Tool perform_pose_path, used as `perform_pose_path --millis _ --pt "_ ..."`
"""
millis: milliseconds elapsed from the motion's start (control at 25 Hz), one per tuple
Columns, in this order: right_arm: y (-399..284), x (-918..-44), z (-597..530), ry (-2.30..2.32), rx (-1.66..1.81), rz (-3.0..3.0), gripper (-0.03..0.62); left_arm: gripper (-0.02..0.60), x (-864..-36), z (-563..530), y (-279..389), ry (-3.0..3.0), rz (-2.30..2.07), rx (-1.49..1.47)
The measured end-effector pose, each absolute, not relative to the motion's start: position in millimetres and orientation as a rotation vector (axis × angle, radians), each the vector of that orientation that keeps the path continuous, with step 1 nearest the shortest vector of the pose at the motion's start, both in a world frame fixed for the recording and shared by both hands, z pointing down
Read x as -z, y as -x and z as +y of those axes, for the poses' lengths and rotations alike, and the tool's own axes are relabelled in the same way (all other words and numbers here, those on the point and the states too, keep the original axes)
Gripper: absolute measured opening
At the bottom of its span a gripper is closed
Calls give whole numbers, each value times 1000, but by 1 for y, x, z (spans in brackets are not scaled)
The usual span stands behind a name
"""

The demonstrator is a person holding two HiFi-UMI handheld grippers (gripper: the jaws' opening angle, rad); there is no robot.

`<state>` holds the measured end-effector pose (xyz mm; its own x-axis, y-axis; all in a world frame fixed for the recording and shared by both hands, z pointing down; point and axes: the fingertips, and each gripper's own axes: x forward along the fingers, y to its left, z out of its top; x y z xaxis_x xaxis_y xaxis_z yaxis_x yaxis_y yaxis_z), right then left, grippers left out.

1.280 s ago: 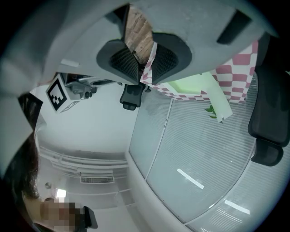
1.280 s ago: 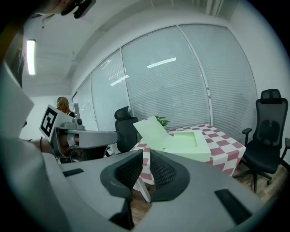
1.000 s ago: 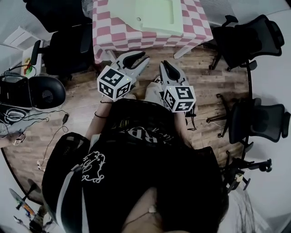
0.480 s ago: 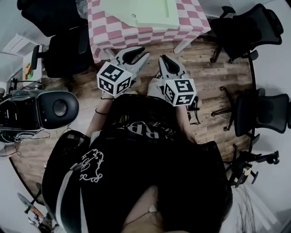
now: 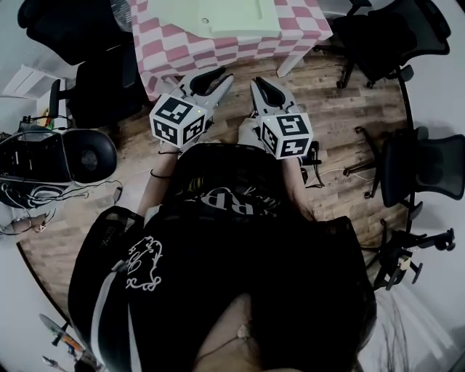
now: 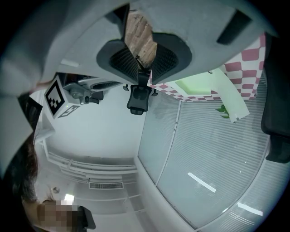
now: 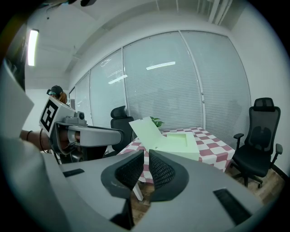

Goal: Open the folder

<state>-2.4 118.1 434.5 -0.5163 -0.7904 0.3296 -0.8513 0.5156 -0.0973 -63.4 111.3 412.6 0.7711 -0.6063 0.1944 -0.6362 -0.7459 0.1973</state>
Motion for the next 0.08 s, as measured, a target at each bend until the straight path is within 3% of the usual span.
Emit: perform_pose_path --millis 80 --pt "3 -435 117 -1390 -362 -2515 38 94 -414 110 64 -2713 -971 -172"
